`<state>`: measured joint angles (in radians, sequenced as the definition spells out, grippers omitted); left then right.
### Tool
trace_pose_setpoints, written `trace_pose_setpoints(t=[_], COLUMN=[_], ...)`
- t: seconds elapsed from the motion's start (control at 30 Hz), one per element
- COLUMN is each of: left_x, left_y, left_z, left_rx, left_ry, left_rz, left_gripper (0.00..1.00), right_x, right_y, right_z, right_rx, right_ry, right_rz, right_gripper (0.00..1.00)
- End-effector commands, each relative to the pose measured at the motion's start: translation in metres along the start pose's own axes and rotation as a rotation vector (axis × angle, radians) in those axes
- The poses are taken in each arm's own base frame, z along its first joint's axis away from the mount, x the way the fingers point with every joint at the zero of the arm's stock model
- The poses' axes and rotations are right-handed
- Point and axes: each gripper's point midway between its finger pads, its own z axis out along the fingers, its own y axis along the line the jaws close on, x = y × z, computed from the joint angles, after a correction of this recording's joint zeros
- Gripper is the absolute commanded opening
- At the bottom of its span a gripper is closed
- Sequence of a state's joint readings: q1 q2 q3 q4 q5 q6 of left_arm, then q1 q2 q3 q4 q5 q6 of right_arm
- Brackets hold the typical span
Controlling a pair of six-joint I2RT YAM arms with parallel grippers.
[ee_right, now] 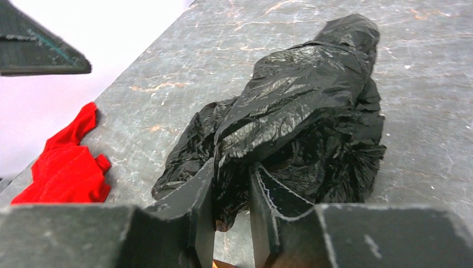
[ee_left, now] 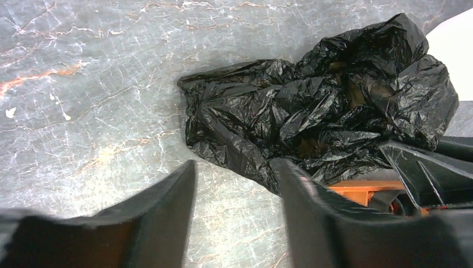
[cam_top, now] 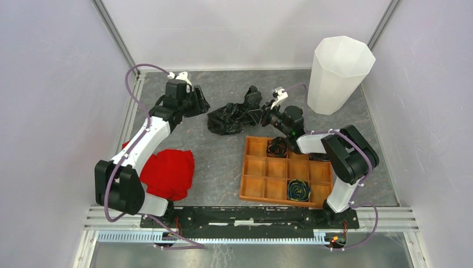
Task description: Put the trash bags into the trash bin
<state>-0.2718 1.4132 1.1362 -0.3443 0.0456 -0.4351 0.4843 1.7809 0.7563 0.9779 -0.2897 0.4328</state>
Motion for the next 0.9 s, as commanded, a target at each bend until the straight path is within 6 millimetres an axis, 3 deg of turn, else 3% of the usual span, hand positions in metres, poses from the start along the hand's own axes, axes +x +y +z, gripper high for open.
trace_pose_setpoints(t=[0.0,0.1,0.2,0.3,0.33,0.43,0.63,0.87], left_x=[0.002,0.028,0.054,0.070,0.072,0.076,0.084,0.108], left_y=[-0.002,0.007,0.012,0.019,0.021,0.035,0.051,0.042], left_z=[0.011,0.034,0.052,0.067,0.069,0.077,0.089,0.109], left_rx=[0.017,-0.020,0.007,0.017,0.011,-0.027,-0.044,0.021], left_ry=[0.041,0.181,0.263,0.306,0.314,0.329,0.350,0.452], left_rz=[-0.046,-0.094,-0.192,-0.253,-0.259,-0.291,-0.339,-0.410], left_gripper=[0.79,0.83,0.83,0.81,0.80,0.77,0.67,0.44], right_x=[-0.032,-0.029,-0.025,-0.023,-0.023,-0.009,0.014,0.022], right_y=[0.030,0.021,-0.011,-0.020,-0.018,-0.028,-0.046,-0.060], right_z=[0.008,0.003,-0.009,-0.013,-0.011,-0.005,0.001,-0.004], right_rx=[-0.140,-0.080,0.109,0.150,0.142,0.175,0.254,0.329], right_ry=[-0.077,-0.072,-0.056,-0.040,-0.034,0.017,0.095,0.118], right_rz=[-0.057,-0.056,-0.076,-0.090,-0.091,-0.054,-0.002,0.023], right_gripper=[0.35,0.45,0.56,0.59,0.55,0.31,0.01,0.00])
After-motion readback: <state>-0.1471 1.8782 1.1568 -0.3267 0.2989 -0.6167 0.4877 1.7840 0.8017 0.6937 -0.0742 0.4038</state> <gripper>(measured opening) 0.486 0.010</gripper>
